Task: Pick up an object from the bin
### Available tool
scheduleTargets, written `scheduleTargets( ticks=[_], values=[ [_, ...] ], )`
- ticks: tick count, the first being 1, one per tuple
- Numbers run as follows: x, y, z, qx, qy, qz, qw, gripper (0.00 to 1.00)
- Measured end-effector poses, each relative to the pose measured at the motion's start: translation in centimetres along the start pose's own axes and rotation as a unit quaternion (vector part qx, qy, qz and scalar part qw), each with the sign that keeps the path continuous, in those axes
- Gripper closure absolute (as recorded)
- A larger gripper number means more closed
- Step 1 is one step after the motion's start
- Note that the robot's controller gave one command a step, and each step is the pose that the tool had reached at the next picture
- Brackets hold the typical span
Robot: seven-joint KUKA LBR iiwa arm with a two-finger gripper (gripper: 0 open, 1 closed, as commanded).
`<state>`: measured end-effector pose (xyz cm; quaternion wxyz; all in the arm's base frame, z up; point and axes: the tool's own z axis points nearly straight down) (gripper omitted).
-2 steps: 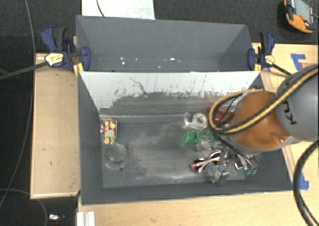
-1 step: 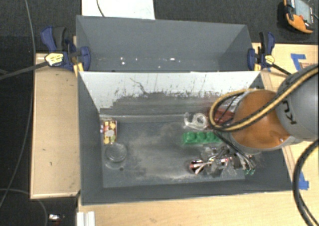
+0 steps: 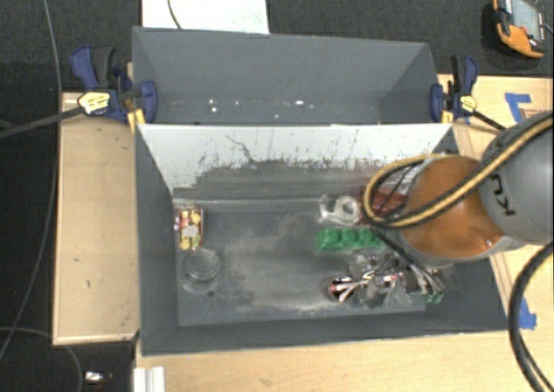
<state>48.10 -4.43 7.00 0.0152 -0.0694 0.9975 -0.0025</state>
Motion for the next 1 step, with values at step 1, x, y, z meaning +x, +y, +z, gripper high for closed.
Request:
scheduleTargets(
  ticks=[1],
  values=[
    [0.03,0.02,-0.53,0.0,0.0001,-0.001,1.0,1.0]
  ],
)
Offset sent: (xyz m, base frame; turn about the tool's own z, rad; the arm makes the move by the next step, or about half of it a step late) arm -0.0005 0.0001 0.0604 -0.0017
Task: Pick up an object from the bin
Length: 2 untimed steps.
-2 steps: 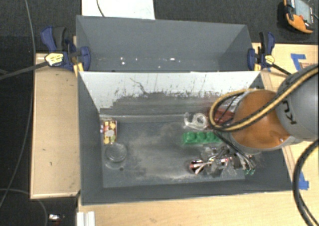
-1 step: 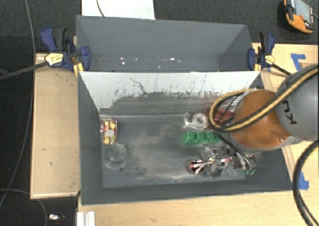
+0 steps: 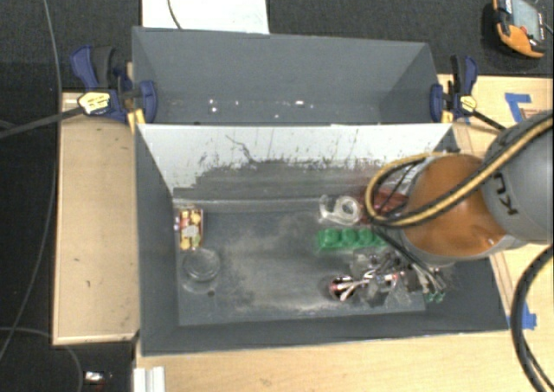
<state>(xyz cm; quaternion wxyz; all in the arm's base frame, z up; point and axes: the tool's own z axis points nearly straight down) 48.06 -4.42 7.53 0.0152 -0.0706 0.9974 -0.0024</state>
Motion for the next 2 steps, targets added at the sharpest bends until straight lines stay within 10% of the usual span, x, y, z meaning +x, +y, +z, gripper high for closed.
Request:
scheduleTargets(
  ticks=[2],
  values=[
    [-0.1,0.0,-2.8,0.0,-0.0001,-0.002,1.0,1.0]
  ],
)
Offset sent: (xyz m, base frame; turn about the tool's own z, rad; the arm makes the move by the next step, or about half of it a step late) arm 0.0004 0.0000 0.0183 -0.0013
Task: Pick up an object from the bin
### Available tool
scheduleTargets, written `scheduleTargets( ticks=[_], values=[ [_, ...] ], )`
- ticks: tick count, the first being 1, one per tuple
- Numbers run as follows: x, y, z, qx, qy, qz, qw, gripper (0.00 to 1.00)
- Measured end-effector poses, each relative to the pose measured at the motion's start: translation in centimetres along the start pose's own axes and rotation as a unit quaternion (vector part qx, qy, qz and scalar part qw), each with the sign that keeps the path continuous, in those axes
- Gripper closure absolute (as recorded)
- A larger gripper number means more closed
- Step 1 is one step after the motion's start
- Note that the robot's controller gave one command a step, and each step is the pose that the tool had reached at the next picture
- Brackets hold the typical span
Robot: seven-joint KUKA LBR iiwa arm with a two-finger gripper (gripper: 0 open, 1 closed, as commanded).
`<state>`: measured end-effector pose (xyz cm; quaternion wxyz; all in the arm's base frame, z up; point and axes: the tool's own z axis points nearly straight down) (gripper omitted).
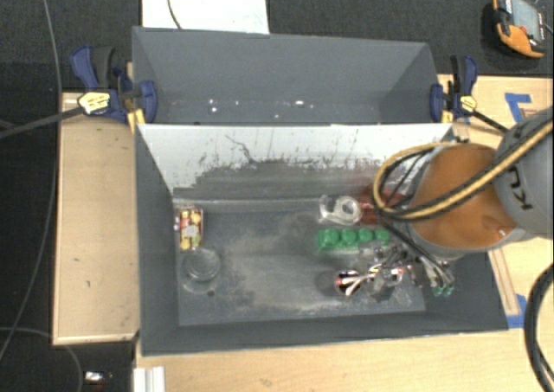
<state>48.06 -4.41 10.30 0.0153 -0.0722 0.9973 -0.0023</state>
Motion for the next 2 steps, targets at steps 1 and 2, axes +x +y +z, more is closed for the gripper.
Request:
scheduleTargets(
  ticks=[1,2],
  values=[
    [-0.1,0.0,-2.0,0.0,0.0,-0.001,1.0,1.0],
    [-0.2,0.0,-4.0,0.0,-0.0009,-0.002,1.0,1.0]
  ],
)
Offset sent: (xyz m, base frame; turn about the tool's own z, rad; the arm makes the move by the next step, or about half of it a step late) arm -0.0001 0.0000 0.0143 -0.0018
